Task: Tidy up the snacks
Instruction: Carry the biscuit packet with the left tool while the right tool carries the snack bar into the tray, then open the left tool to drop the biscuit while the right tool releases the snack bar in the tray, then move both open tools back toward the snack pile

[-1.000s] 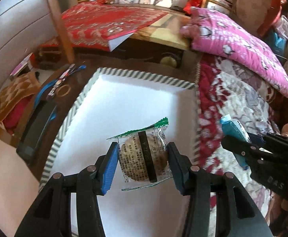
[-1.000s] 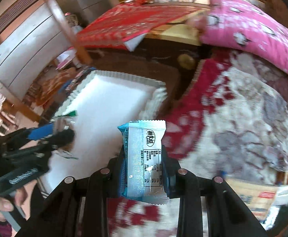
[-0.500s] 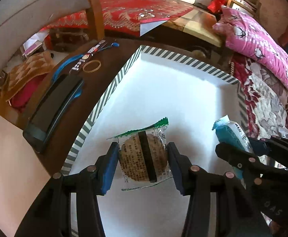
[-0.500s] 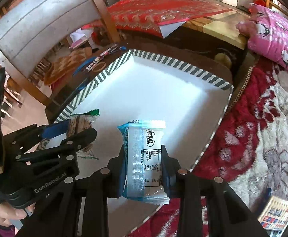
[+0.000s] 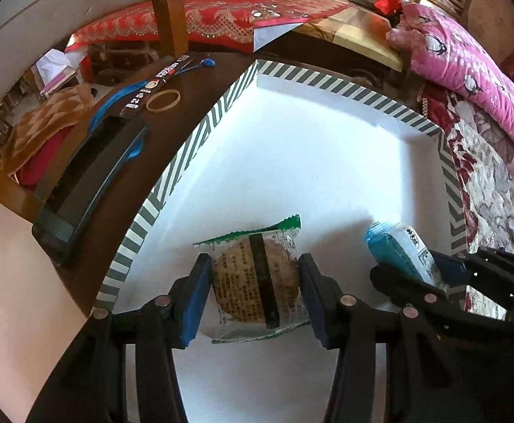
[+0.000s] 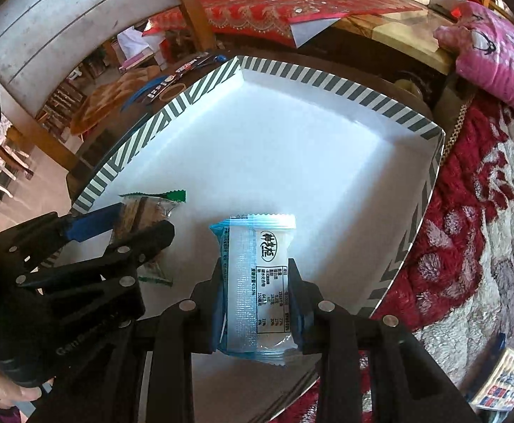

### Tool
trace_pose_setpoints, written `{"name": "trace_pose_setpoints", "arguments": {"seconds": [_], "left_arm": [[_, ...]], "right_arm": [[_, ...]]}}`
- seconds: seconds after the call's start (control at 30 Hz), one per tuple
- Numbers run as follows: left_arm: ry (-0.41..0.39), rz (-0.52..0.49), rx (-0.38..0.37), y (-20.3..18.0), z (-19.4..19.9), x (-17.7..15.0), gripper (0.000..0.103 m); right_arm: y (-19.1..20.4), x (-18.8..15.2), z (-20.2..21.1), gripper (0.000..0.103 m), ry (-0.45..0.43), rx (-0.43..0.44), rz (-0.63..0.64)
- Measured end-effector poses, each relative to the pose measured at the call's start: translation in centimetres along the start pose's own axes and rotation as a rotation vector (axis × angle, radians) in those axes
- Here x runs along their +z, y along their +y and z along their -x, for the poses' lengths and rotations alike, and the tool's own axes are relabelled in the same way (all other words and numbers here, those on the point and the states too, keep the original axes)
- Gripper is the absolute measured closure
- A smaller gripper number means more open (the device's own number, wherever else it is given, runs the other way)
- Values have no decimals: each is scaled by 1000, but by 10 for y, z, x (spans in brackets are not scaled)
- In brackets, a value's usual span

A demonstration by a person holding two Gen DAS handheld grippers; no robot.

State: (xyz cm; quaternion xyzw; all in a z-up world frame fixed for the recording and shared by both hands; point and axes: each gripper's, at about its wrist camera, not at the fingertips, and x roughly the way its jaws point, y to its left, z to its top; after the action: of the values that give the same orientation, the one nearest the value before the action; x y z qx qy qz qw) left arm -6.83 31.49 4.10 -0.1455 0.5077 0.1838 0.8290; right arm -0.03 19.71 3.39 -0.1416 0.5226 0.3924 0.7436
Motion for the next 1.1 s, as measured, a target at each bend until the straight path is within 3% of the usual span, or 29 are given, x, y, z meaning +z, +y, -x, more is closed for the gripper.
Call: {"name": "trace_pose_setpoints", "arguments": {"seconds": [0.13, 0.3, 0.57, 0.7, 1.1], "left_arm": [[-4, -3, 3, 0, 2, -1, 52], [-18, -2, 4, 0, 8, -1, 38], [-56, -20, -4, -15, 30, -2, 30], [-82, -49, -21, -34, 46, -3, 26], [-89, -154, -106, -112, 65, -18, 25]], "right_arm": [[2, -4, 5, 69, -8, 10, 2], [1, -10, 19, 58, -28, 20, -2], [-9, -27, 53, 50, -79, 48, -38], [-20, -40, 73, 42, -105, 40, -63], [-87, -100, 125, 36, -154, -62, -205]]}}
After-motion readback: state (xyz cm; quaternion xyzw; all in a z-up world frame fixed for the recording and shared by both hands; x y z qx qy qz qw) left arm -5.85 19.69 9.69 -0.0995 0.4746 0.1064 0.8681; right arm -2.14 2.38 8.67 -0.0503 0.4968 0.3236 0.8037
